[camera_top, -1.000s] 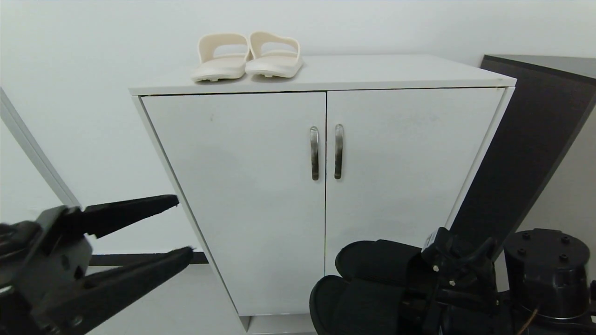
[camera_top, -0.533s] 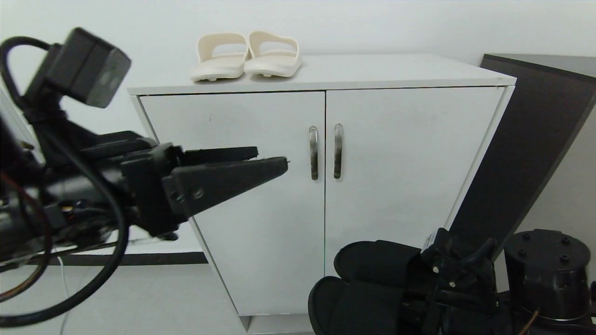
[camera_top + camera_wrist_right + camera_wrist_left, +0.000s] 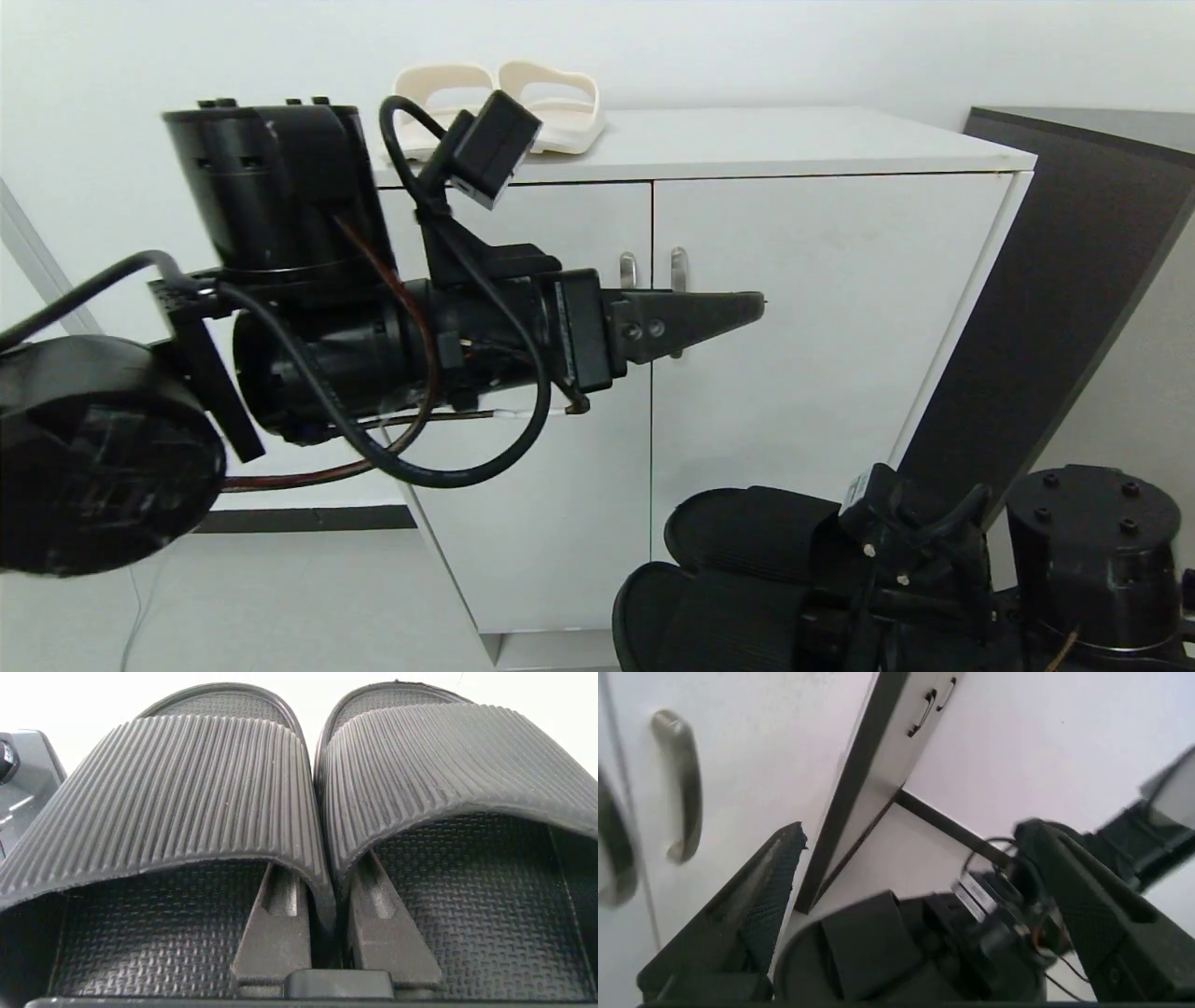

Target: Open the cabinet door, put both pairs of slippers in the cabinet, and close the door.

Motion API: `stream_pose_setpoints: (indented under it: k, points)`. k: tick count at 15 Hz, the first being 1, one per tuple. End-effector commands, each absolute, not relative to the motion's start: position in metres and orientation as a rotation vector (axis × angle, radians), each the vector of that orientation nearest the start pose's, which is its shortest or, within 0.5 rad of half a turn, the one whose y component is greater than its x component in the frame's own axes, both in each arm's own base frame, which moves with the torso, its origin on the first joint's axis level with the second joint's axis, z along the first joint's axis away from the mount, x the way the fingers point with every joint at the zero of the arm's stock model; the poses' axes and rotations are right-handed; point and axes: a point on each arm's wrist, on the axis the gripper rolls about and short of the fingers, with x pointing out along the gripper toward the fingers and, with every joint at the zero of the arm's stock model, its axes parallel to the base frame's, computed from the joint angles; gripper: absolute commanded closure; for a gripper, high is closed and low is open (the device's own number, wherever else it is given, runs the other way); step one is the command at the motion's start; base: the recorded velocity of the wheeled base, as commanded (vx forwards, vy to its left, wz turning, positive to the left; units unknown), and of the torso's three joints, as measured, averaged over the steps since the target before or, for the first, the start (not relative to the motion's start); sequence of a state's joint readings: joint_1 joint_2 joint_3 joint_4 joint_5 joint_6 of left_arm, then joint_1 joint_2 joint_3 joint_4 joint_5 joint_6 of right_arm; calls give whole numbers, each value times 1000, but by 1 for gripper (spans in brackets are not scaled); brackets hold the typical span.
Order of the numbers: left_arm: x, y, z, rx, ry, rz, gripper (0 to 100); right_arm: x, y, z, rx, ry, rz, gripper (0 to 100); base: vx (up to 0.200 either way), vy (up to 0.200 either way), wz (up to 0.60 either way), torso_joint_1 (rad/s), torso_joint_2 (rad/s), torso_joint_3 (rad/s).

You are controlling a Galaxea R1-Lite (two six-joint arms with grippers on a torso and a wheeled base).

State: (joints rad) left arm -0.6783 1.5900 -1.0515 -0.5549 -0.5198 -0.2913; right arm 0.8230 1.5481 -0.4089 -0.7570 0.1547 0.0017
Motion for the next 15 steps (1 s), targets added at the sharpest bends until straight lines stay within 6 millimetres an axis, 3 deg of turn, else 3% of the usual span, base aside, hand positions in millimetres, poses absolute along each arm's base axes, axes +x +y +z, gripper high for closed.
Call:
stream_pose_setpoints:
  k: [1,6,15]
  points:
    - [243,-211,261,-264,211,-1187,0,153,171,133,-130,384,965,100,0,0,0,0,0,0]
    - [263,-220,257,-268,194,-1084,0,155,172,130,-134,397,964,100,0,0,0,0,0,0]
    - [281,-223,254,-275,165,-900,0,155,172,130,-135,394,965,100,0,0,0,0,0,0]
